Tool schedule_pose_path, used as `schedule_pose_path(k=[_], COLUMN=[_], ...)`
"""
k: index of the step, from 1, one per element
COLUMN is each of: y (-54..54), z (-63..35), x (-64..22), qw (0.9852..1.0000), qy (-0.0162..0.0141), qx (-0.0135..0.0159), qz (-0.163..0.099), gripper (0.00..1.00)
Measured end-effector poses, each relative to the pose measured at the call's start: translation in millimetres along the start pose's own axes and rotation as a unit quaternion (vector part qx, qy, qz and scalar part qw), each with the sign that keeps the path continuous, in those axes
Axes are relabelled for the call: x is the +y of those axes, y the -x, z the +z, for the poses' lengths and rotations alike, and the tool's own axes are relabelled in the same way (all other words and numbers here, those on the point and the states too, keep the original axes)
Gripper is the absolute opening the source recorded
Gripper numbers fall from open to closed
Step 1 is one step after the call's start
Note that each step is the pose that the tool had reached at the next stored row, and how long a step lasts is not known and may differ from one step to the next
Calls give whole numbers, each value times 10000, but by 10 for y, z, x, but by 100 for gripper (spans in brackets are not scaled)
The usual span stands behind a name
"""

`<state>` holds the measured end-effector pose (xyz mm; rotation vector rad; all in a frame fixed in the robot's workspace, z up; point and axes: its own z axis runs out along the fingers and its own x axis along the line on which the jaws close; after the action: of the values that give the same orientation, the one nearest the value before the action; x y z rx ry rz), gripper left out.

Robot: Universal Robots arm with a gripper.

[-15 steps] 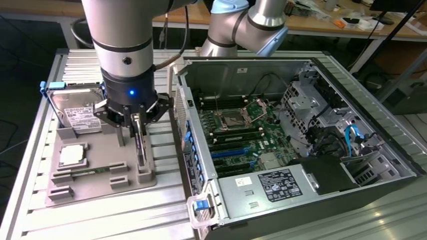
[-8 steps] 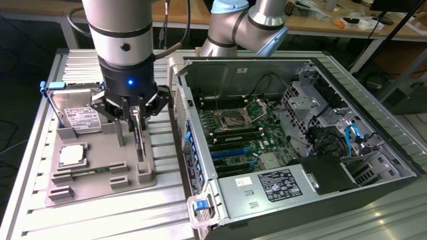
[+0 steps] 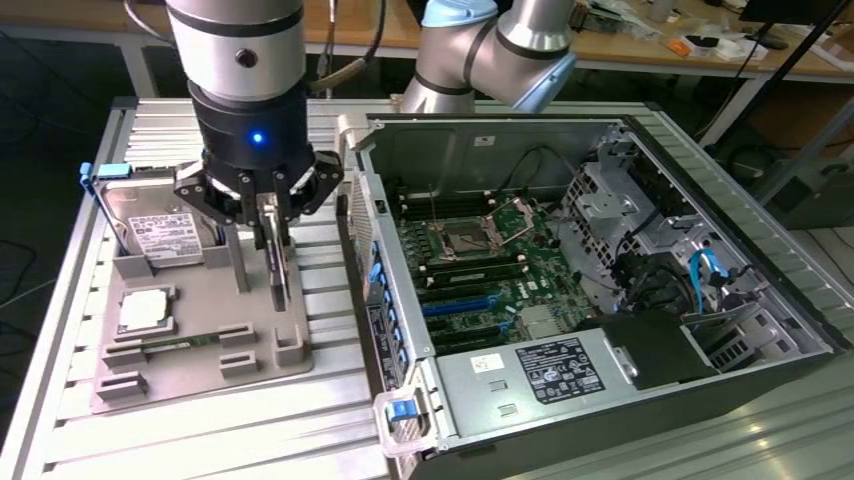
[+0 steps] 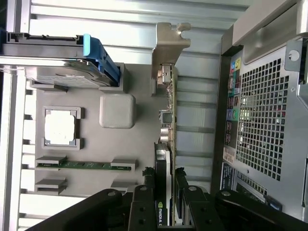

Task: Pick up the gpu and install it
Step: 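Pick up the gpu and move the gpu toward the slot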

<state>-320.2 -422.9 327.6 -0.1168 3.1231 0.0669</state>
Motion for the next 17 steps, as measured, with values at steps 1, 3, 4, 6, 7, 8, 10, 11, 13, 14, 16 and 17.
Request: schedule_pose_path(k=[1,3,4,6,7,8,10,11,13,14,16,17], y=[1,2,2,3,4,5,5,6,7,8,9,9], z=[-35,-102,-129,-191,-224,-252,-316,-349,-409,-442,-507,-546], x=[1,4,5,8,9,10,13,15,17,18,21,23], qw=[10000,10000,10000,10000,10000,10000,10000,10000,10000,10000,10000,10000], qy=[0,0,0,0,0,0,0,0,0,0,0,0], qx=[0,0,0,0,0,0,0,0,0,0,0,0], qz=[0,0,0,0,0,0,0,0,0,0,0,0], gripper=[27,27,27,27,27,27,27,27,27,27,27,27])
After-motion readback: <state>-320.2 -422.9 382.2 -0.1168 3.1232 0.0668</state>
